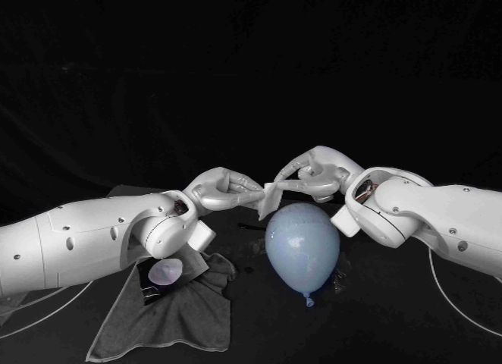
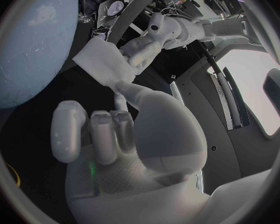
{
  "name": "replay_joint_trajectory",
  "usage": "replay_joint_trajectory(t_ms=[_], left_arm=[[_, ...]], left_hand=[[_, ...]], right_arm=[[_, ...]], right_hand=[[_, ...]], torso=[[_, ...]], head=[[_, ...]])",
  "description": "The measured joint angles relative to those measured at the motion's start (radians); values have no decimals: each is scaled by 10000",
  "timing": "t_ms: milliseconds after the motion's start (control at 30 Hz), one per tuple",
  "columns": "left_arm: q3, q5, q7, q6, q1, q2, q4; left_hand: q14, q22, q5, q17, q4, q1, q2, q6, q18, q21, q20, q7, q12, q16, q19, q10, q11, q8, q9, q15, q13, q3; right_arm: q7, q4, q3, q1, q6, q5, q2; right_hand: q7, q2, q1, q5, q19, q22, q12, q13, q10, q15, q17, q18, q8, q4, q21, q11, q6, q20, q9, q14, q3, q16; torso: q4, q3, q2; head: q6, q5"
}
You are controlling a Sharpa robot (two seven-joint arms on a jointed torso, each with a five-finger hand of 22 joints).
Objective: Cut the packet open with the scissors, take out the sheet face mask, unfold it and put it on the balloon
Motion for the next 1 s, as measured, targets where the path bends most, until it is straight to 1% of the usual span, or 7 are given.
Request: replay_joint_trajectory(t_ms=[400, 500, 567, 733, 833, 933, 1000], left_arm=[[0, 14, 21, -167, 0, -9, 7], [0, -9, 38, -273, 0, -19, 8], [0, -67, 51, -360, 0, -28, 8], [5, -460, 103, -580, 0, -43, 7], [17, -819, 154, -699, 0, -43, 10], [41, -1195, 202, -803, 0, -41, 28], [62, -1436, 227, -865, 0, -37, 41]], left_hand=[[67, 28, 20, 67, -165, -44, 30, 34, -2, 39, 0, -42, 42, 108, 0, 135, -36, 123, 24, -65, -2, 484], [67, 39, 20, 76, -230, -138, 16, 18, -2, 83, 0, -53, 42, 108, 1, 135, -36, 125, 25, -65, -2, 583], [67, 38, 19, 80, -244, -139, 14, 15, -2, 83, -5, -51, 42, 108, 5, 135, -35, 126, 25, -64, -2, 624], [67, 49, 19, 97, -339, -164, -11, 12, -2, 122, -37, -50, 42, 147, 38, 139, -40, 141, 25, -64, -3, 773], [67, 51, 18, 103, -298, -177, -24, 10, -2, 123, -37, -50, 42, 147, 38, 207, -38, 182, 25, -64, -3, 815], [67, 66, 17, 118, -287, -204, -51, 8, -2, 148, -37, -50, 42, 147, 38, 208, -39, 187, 25, -64, -3, 861], [67, 68, -1, 124, -468, -271, -114, 8, -2, 166, -37, -50, 42, 186, 38, 208, -39, 192, 25, -64, -3, 1069]], right_arm=[[-30, -6, -7, -3, 111, -12, -49], [-28, 34, -15, -4, 163, 3, -107], [-16, 87, -19, -5, 196, 18, -155], [25, 233, -25, -5, 268, 55, -246], [56, 302, -30, -5, 310, 88, -270], [89, 350, -38, -5, 347, 126, -277], [105, 364, -44, -5, 365, 147, -277]], right_hand=[[40, 0, -2, 27, 23, 0, -13, -9, 0, 0, -8, 0, 51, -33, -118, 0, -87, -23, 0, 0, 33, 9], [134, -82, -168, 89, -89, -1, -96, -8, -1, 0, -8, -2, 3, -30, -350, 1, -460, -12, 888, 0, -59, 8], [233, -314, -461, 146, -174, -2, -244, -8, 39, 57, -8, -2, -151, 116, -496, 40, -665, 74, 1087, 57, -358, 9], [420, -689, -877, 146, -268, -7, -455, -5, 48, 105, -6, 39, -487, 385, -726, 49, -919, 168, 883, 105, -829, 7], [490, -769, -957, 145, -302, -6, -520, -3, 59, 130, -3, 151, -586, 483, -799, 62, -992, 201, 811, 130, -950, 2], [553, -831, -1019, 145, -351, -5, -639, -2, 92, 143, 0, 165, -677, 568, -921, 96, -1058, 251, 757, 143, -1117, 1], [563, -831, -1019, 145, -351, -4, -659, -1, 70, 143, 0, 165, -717, 621, -921, 119, -1069, 251, 735, 143, -1170, 0]], torso=[[0, 0, 2], [1, 0, 2], [1, -1, 2], [1, -3, 0], [1, -3, -4], [1, -3, -4], [0, -3, -4]], head=[[5, -1], [6, -1], [12, -1], [24, -7], [36, -7], [52, 6], [57, 7]])
